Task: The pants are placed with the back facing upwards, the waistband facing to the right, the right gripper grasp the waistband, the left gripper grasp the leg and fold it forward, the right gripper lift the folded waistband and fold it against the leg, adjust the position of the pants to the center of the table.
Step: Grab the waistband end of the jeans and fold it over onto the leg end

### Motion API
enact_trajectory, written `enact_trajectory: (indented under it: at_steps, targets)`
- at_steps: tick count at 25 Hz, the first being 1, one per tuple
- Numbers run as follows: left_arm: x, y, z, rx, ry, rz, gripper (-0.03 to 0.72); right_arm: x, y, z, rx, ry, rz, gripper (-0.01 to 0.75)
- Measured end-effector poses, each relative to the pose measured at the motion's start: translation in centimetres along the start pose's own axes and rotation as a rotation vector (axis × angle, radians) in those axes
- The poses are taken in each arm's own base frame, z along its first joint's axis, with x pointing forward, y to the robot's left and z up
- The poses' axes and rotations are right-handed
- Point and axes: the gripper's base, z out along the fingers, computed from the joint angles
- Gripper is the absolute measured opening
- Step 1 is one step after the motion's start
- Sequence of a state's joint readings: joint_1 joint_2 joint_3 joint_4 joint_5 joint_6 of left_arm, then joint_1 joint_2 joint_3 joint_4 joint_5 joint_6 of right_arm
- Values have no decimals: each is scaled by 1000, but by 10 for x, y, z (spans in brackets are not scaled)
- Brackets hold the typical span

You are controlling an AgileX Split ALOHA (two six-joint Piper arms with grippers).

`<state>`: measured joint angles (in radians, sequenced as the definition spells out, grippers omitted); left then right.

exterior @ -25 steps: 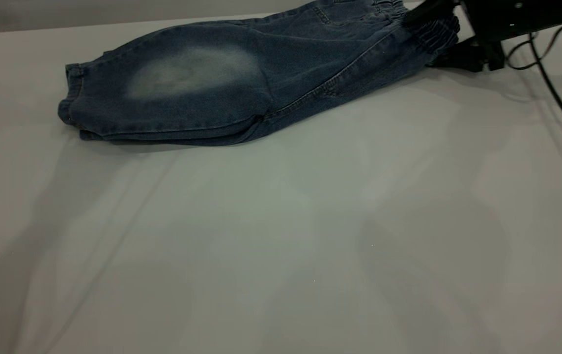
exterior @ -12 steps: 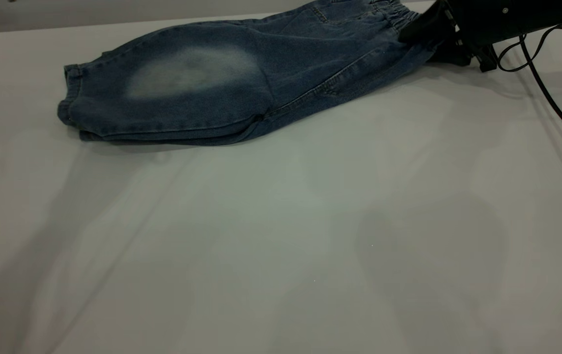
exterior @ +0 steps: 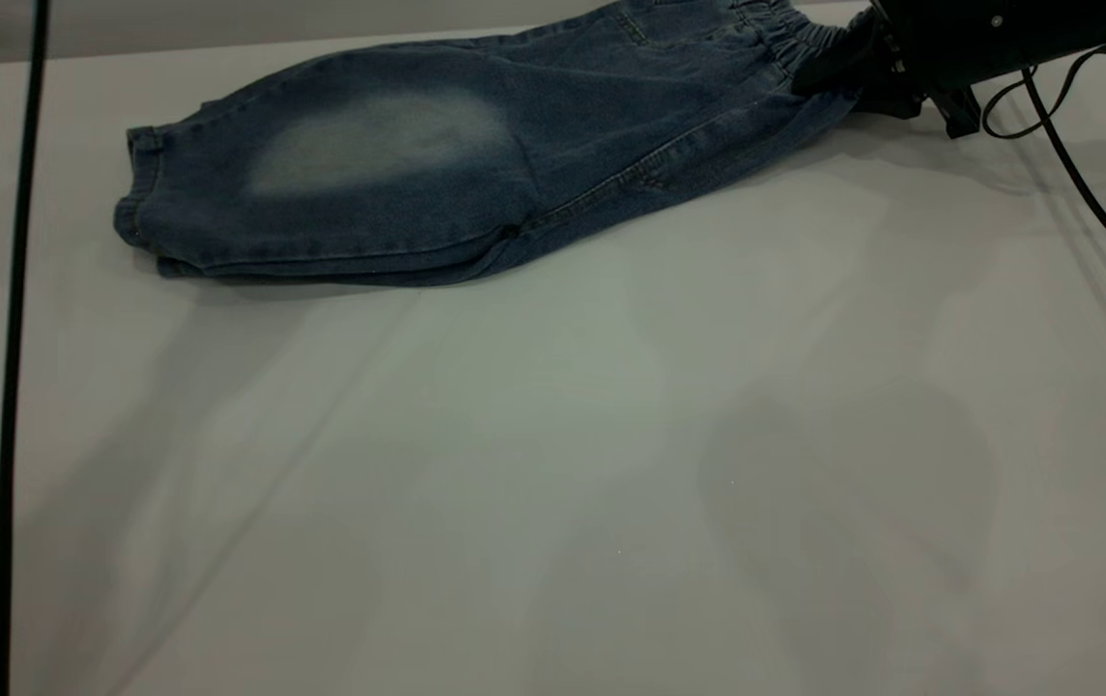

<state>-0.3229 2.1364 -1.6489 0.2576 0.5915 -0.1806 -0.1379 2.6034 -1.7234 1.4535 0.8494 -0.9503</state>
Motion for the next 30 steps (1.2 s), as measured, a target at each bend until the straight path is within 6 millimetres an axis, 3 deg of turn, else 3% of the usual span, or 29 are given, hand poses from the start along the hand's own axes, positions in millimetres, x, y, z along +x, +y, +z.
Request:
enact_trajectory:
  at_steps: [9,15,23,30]
  targets:
    - [-24,-49,49,179,154,172,468,1,1,0,-2,8,-7,75]
    - [-27,-79,80,213,180,278,468,-5,15,-9,-15,11,-52,75]
    - [-9,-90,116,219,205,291,468,-19,52,-30,-6,6,-149,75]
    - [-8,-90,120,219,203,290,468,-12,82,-23,-43,50,-213,75]
